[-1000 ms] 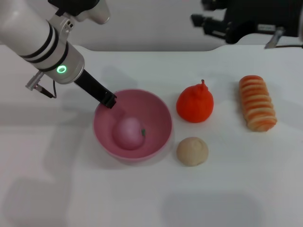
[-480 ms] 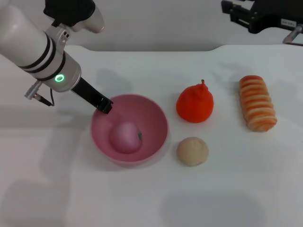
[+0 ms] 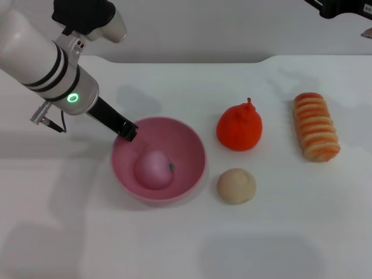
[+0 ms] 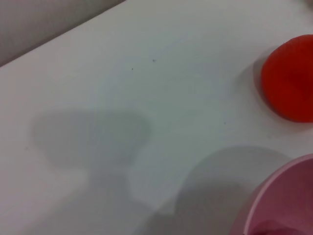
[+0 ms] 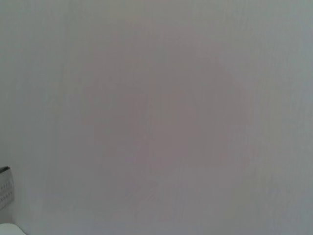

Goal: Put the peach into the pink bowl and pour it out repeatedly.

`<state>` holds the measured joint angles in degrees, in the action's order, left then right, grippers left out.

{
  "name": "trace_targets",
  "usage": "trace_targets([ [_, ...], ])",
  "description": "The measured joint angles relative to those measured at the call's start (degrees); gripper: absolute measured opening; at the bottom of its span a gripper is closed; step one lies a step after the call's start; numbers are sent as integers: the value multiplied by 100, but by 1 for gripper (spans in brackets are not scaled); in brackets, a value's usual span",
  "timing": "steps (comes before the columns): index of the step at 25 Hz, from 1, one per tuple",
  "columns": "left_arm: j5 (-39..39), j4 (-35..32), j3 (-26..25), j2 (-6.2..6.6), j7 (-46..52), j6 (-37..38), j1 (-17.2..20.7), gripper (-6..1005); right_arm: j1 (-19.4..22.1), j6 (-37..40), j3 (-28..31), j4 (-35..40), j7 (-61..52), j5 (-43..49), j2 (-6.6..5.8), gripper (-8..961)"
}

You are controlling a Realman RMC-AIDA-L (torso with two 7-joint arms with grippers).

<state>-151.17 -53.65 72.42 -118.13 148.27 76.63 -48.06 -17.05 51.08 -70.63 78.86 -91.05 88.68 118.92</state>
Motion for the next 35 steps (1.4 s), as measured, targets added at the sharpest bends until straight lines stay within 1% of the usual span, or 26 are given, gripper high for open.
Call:
trace_targets([
  [21,0,-43,37,10,145,-91,-8,51,29,26,-2,-156,22,-85,0,383],
  [27,0,-113,-9,9,173,-225,-8,221,27,22,38,-273,26,-125,-8,383],
  [29,9,-186,-49,9,172,-279,-17,325,21,21,50,-286,26,-125,-9,383],
  [30,76,-260,-211,15,160,-335,-38,376,21,20,58,-290,26,-125,-9,383],
  [31,91,-270,-240,17,156,-342,-42,428,21,18,65,-294,27,-125,-9,383],
  [32,200,-325,-412,21,80,-387,-58,480,23,15,81,-296,28,-125,-9,383],
  [34,507,-467,-700,28,-150,-506,-57,522,30,-2,135,-305,100,-132,-7,383],
  [35,853,-602,-884,29,-398,-644,-5,543,36,-13,176,-332,206,-185,0,383],
])
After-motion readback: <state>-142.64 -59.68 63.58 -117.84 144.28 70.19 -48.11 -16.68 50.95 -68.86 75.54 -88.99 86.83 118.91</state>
